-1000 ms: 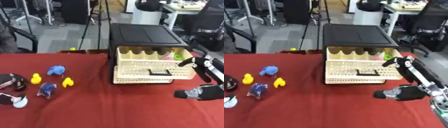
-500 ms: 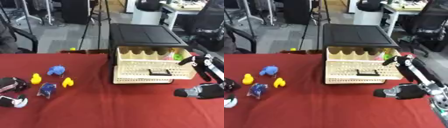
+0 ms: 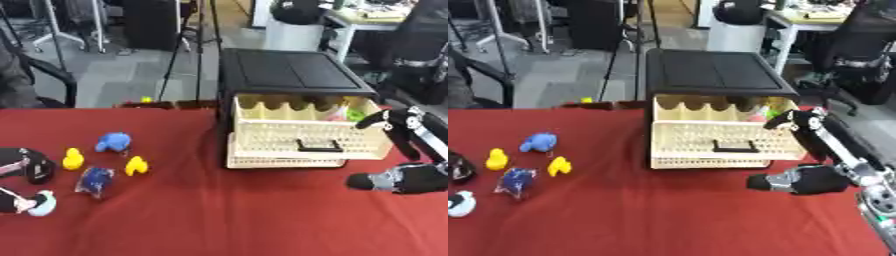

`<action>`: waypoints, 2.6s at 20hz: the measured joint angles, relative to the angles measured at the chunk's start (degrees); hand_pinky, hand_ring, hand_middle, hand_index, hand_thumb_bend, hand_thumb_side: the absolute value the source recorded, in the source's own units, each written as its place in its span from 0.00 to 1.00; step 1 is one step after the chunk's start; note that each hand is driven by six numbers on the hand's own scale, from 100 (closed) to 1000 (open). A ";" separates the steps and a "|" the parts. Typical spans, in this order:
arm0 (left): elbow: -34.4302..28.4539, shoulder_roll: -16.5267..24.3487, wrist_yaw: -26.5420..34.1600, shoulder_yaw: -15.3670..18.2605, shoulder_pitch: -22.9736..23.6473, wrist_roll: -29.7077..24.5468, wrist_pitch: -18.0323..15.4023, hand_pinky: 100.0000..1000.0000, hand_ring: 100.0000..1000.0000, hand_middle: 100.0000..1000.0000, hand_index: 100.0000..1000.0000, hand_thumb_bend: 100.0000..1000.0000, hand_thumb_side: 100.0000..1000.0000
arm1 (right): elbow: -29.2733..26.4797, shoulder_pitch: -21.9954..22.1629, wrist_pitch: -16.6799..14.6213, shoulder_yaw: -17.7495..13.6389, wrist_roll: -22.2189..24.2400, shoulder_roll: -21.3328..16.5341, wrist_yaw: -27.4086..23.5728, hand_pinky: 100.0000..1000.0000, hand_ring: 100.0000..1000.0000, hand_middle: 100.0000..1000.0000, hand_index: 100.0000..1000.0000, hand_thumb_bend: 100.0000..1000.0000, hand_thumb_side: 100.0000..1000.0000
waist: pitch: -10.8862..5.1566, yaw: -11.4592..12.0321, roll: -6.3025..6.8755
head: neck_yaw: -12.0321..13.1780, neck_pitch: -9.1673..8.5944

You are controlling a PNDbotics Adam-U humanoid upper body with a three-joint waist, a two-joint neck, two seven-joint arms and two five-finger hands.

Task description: Pick up objects from table and place into drawer.

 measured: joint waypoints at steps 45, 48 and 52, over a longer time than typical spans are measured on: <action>3.93 -1.93 -1.77 0.11 0.02 -1.14 -1.48 0.24 0.30 0.34 0.59 0.00 0.10 | 0.72 -0.29 -0.50 0.39 0.51 0.44 0.13 0.00 0.00 0.01 0.68 1.00 0.63 | 0.07 -0.38 -0.03 | -0.08 0.02; 1.95 -1.07 -0.28 0.19 -0.18 -1.58 -1.49 0.23 0.29 0.34 0.59 0.00 0.09 | 0.73 -0.28 -0.52 0.38 0.48 0.45 0.13 0.00 0.00 0.01 0.68 1.00 0.63 | 0.04 -0.41 -0.02 | -0.18 0.02; -0.94 0.09 1.98 0.40 -1.02 -1.79 -1.31 0.21 0.27 0.32 0.58 0.00 0.09 | 0.79 -0.25 -0.57 0.36 0.42 0.45 0.13 0.00 0.00 0.01 0.68 1.00 0.63 | -0.02 -0.49 0.01 | -0.29 0.02</action>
